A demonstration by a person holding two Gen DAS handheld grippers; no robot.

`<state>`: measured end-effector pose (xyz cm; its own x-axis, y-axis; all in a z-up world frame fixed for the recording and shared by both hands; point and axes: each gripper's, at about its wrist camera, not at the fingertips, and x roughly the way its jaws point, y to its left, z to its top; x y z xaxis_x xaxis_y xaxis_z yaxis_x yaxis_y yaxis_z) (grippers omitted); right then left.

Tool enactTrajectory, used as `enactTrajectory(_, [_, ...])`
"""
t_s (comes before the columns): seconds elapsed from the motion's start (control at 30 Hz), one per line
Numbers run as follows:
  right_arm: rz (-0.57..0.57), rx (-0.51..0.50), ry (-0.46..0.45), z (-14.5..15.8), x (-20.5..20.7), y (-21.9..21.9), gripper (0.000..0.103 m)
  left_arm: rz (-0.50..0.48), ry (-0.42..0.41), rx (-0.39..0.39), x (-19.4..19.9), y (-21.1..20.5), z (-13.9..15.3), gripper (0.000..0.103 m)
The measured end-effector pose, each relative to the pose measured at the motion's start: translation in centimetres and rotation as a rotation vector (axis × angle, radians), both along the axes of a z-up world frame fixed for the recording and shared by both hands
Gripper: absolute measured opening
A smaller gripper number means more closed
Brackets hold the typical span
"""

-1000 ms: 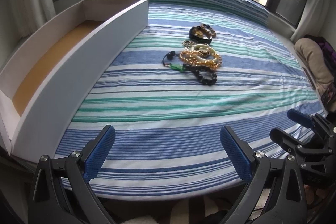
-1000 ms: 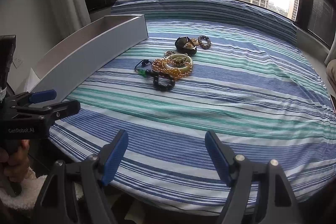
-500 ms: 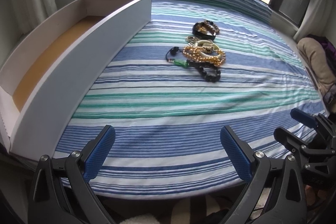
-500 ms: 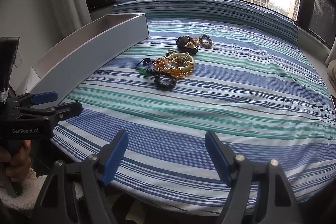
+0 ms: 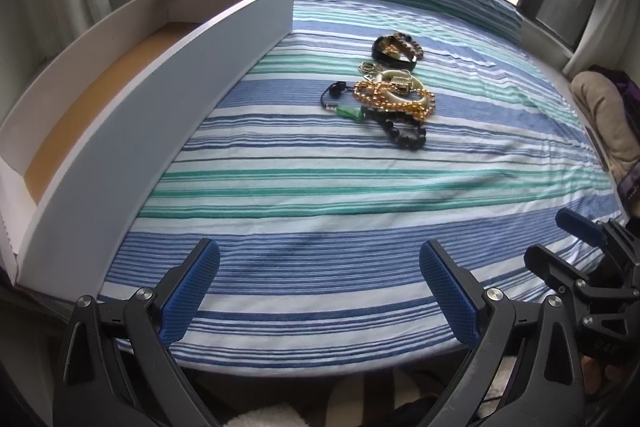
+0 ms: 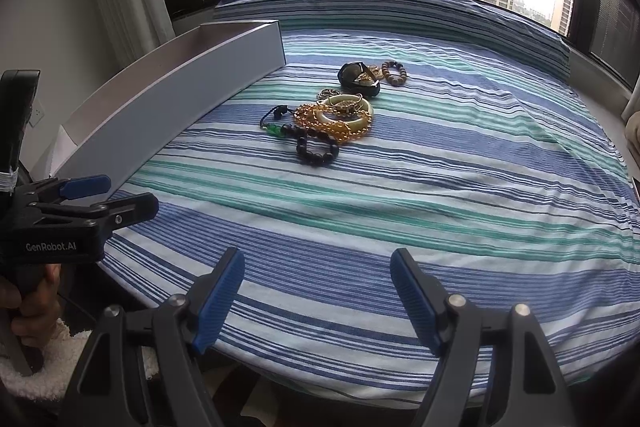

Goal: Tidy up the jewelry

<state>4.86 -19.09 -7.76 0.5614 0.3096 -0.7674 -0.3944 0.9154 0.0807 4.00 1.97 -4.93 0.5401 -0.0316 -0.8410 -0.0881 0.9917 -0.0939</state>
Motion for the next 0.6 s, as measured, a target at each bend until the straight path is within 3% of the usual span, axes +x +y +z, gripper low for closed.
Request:
enactTrajectory(0.27, [-0.031, 0.019, 0.006, -0.3, 0.2, -1.0, 0.077, 0.023, -0.007, -0.039, 0.4, 1.4, 0.0, 0.100])
enactTrajectory(0.43, [-0.041, 0.035, 0.046, -1.1, 0.8, -1.4, 0.077, 0.019, -0.012, -0.059, 2.6, 2.4, 0.3, 0.100])
enactTrajectory(0.6, [-0.047, 0.041, 0.054, -1.4, 1.2, -1.8, 0.077, -0.143, -0.044, -0.084, 6.4, 0.2, 1.0, 0.100])
